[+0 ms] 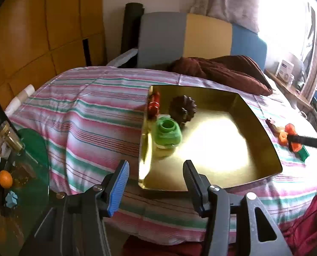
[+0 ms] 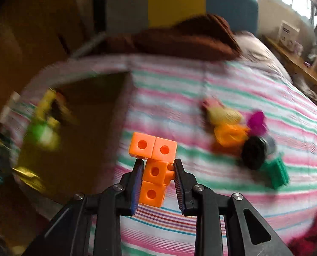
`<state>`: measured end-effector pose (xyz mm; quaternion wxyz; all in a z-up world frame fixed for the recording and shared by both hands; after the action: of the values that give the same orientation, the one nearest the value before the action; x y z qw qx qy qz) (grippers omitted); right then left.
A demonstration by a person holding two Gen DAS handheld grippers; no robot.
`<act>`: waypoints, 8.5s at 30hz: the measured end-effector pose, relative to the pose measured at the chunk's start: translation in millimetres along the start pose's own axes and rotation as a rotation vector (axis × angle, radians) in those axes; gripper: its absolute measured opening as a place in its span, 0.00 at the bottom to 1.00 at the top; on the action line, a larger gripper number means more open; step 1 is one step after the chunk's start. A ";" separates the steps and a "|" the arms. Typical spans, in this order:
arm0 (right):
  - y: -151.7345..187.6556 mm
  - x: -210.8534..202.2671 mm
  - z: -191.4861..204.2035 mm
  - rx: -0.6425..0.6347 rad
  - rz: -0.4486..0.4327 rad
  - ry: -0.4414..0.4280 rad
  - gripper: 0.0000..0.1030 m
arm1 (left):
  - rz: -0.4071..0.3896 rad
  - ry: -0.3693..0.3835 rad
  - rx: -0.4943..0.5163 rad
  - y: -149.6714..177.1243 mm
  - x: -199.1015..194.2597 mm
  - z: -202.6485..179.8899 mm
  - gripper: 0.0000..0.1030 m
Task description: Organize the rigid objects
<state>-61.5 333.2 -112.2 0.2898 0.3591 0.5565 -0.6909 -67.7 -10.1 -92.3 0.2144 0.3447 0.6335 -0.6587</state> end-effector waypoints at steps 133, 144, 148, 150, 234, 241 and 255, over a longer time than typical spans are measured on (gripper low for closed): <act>22.5 -45.4 -258.1 0.859 -0.283 0.090 0.79 | 0.536 0.338 0.311 -67.6 233.8 -428.4 0.47; 27.7 -24.0 -264.0 0.867 -0.200 0.092 0.78 | 0.320 0.381 0.376 -77.0 158.7 -381.8 0.47; 31.6 -13.2 -261.2 0.823 -0.141 0.136 0.75 | 0.276 0.435 0.390 -74.6 128.2 -372.0 0.47; 36.3 -6.5 -260.9 0.813 -0.107 0.151 0.74 | 0.257 0.457 0.395 -70.9 109.2 -360.3 0.47; 44.9 50.8 -214.5 0.335 0.164 0.408 0.21 | 0.128 0.113 0.119 4.6 48.9 -39.6 0.48; 45.1 46.3 -219.1 0.474 0.139 0.281 0.67 | 0.134 0.141 0.095 11.1 44.3 -37.1 0.48; 41.6 20.6 -214.2 0.538 0.053 0.183 0.78 | 0.131 0.173 0.046 9.6 36.6 -27.2 0.48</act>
<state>-2.9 533.7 -178.7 0.1506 0.4981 0.3673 -0.7709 -80.3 21.3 -124.4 0.1936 0.4456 0.6104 -0.6256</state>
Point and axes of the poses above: each gripper's, at about its wrist camera, not at the fingertips, and x roughly the way its jaws point, z to its left, y to its underside, the point moved 8 cm from there along x, roughly the way its jaws point
